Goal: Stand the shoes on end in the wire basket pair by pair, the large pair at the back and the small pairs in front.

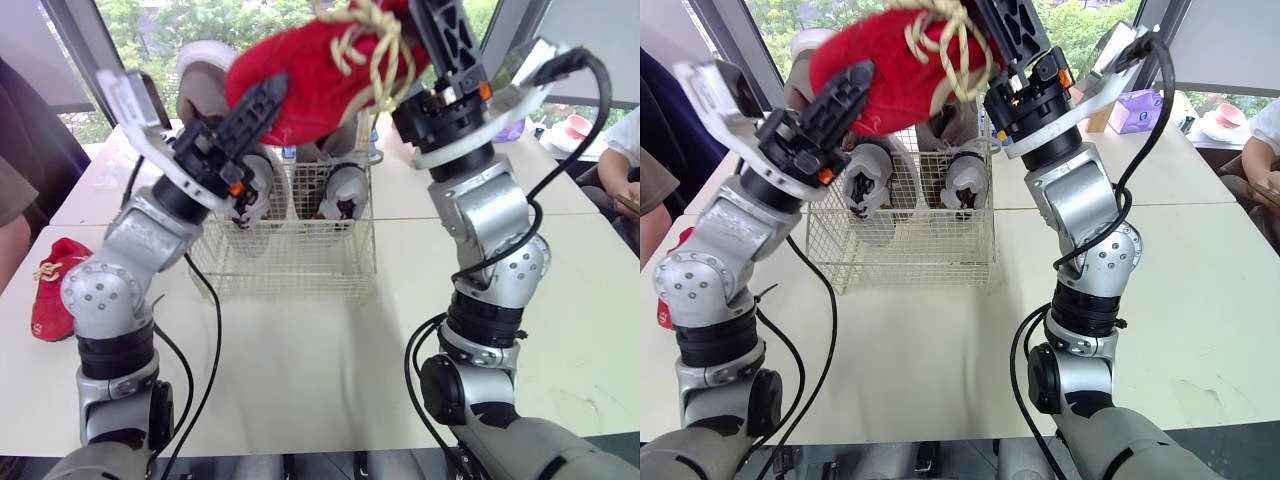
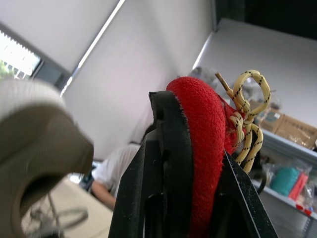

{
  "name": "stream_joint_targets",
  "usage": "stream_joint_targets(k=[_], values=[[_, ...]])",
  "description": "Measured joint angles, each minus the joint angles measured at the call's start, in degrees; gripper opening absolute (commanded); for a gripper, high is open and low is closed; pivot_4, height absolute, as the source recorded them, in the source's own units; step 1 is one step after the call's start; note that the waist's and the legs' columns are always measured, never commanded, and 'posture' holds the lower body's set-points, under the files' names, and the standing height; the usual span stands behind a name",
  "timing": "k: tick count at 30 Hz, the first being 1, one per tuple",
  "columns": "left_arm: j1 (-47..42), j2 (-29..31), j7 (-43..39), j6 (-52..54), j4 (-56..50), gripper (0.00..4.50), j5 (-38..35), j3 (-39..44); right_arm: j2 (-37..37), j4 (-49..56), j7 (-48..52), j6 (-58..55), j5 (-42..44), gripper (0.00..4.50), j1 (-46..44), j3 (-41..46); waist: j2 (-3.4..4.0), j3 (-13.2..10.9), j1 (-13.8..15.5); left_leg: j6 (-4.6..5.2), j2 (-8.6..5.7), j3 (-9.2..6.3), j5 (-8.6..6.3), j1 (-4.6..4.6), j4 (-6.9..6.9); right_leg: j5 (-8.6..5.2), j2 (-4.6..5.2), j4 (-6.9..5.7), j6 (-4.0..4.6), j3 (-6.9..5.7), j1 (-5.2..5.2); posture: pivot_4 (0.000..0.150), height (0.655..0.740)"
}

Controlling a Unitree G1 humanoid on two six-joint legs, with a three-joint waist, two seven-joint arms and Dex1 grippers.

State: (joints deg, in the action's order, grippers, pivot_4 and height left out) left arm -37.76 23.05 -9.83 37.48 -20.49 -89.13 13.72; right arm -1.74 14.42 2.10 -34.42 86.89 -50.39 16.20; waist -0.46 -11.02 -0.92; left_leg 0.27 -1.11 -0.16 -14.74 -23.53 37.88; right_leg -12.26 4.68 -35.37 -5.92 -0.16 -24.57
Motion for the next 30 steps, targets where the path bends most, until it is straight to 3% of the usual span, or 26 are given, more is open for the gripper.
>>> stream_joint_targets(k=[2, 6, 7, 9, 14, 15, 18, 22, 27, 30], values=[[0.0, 0.0, -0.2, -0.1, 0.0, 0.21, 0.0, 0.0, 0.0, 0.0, 0.0, 0.4, 0.0, 3.67, 0.0, -0.2, 0.0, 0.0, 0.0, 0.0, 0.0, 0.0, 0.0, 0.0, 0.0, 0.0, 0.0, 0.0, 0.0, 0.0, 0.0, 0.15, 0.74], [0.0, 0.3, -0.8, -0.1, -0.8, 0.21, -0.1, 0.0, -0.1, 0.0, 0.0, 0.7, -0.2, 2.01, 0.5, -0.3, 0.0, 0.0, 0.1, 0.0, -0.01, 0.01, 0.0, 0.0, 0.0, 0.0, 0.01, 0.01, 0.0, 0.0, 0.01, 0.15, 0.74], [-0.1, 0.4, -1.0, -0.1, -1.0, 0.71, -0.1, 0.1, -0.4, -0.1, 0.0, 0.7, -0.2, 1.61, 0.6, -0.4, 0.0, 0.0, 0.1, 0.0, -0.01, 0.0, 0.0, 0.0, 0.0, 0.0, 0.01, 0.01, 0.0, 0.0, 0.01, 0.15, 0.74], [-0.1, 0.5, -1.0, -0.1, -1.2, 1.63, -0.2, 0.1, -0.7, -0.1, 0.0, 0.8, -0.2, 1.22, 0.5, -0.4, 0.0, 0.0, 0.1, 0.0, -0.01, 0.0, 0.0, 0.0, 0.0, 0.0, 0.01, 0.0, 0.0, 0.0, 0.01, 0.15, 0.74], [1.3, 2.0, 0.5, -0.1, -1.1, 4.2, -0.2, 0.6, -0.7, -0.1, 0.3, 1.0, 0.0, 1.21, 0.5, -0.7, 0.0, 0.0, 0.0, 0.01, 0.0, 0.0, -0.01, 0.01, 0.0, -0.01, 0.0, 0.01, 0.0, 0.0, 0.0, 0.15, 0.74], [2.0, 2.4, 1.0, -0.1, -1.4, 4.44, -0.1, 0.7, -0.8, -0.2, 0.3, 1.0, 0.0, 1.21, 0.5, -0.8, 0.0, 0.0, 0.0, 0.01, 0.01, -0.01, -0.01, 0.01, 0.0, -0.01, 0.0, 0.01, 0.01, 0.0, 0.0, 0.15, 0.74], [6.0, 5.6, 2.9, 0.7, -5.1, 4.44, 0.1, 1.0, -2.3, -2.2, 1.4, 0.5, 0.0, 1.21, -0.3, -1.2, 0.01, 0.0, -0.2, 0.01, 0.03, 0.01, -0.01, 0.01, -0.01, -0.01, -0.01, 0.02, 0.01, 0.02, 0.0, 0.15, 0.74], [15.4, 11.5, 6.0, 3.5, -11.3, 4.44, -0.4, 1.4, -11.8, -7.5, 8.1, -1.8, -0.1, 1.21, -4.2, 1.0, 0.02, 0.0, 0.3, 0.02, 0.01, 0.0, -0.01, 0.0, -0.01, -0.02, 0.04, 0.06, 0.04, 0.03, 0.02, 0.15, 0.74], [24.1, 17.0, 12.8, 3.4, -19.3, 4.44, -2.8, 3.9, -26.1, -15.8, 23.9, -7.8, -4.9, 1.21, -6.9, 1.2, 0.0, 0.0, 0.3, 0.07, 0.01, 0.01, -0.05, 0.0, -0.02, -0.16, 0.1, 0.24, 0.28, 0.03, 0.09, 0.15, 0.74], [30.8, 18.7, 16.4, 2.9, -24.1, 4.44, -2.6, 5.5, -35.2, -17.3, 36.6, -11.2, -11.9, 1.21, -6.9, -3.3, 0.02, 0.0, 0.1, 0.12, 0.02, 0.08, -0.08, 0.01, -0.07, -0.16, 0.13, 0.25, 0.28, 0.06, 0.04, 0.15, 0.74]])
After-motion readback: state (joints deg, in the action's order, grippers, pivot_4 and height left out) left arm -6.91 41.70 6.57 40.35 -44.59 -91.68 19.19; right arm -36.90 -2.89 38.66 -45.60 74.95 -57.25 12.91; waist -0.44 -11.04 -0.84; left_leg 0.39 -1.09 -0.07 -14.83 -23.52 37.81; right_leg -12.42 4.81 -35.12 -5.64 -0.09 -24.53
